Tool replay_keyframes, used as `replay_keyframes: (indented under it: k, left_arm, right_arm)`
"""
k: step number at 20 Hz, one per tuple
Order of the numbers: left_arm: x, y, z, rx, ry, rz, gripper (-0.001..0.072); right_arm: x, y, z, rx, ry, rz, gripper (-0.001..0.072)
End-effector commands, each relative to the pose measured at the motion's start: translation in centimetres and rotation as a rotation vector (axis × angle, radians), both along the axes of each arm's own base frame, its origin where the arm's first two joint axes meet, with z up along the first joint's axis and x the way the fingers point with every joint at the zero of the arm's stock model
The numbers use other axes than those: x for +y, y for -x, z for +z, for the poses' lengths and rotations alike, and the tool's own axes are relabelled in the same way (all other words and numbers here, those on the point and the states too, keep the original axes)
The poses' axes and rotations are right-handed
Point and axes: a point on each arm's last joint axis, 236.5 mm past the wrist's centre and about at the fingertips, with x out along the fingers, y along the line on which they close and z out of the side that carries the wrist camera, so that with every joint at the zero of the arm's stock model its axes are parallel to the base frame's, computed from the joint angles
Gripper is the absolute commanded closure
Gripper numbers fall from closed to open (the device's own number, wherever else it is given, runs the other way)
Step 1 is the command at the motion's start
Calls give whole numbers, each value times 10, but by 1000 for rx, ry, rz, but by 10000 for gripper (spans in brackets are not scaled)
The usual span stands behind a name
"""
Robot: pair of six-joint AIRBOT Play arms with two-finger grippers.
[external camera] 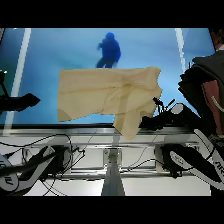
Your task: Fold the clothes and pants, and hang the long-sleeved shirts on hangers.
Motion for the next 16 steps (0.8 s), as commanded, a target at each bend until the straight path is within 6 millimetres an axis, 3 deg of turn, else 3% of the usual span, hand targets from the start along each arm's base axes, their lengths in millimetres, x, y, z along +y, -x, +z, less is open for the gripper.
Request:
replay_keyframes:
  k: [1,4,5,7,9,12,16]
  left_arm:
    - [13,17,-10,76,-59,5,210]
    - [8,23,-20,99,-41,8,211]
    - [5,29,-26,120,-23,19,211]
    - [-4,40,-39,165,21,64,211]
    - [-14,54,-50,215,56,55,212]
    - [-27,68,-58,266,98,42,212]
    - [-48,73,-61,275,183,23,212]
  right_arm:
    - [-10,0,-6,3,54,-9,442]
    - [-5,-14,-6,-27,38,-71,445]
    - [-1,-19,-4,-36,20,-98,486]
    - [-1,-35,-4,-88,20,-143,660]
    - [-2,-50,-2,-149,25,-153,686]
    - [1,-70,18,-243,8,-128,687]
    - [3,-96,47,-361,-8,-111,694]
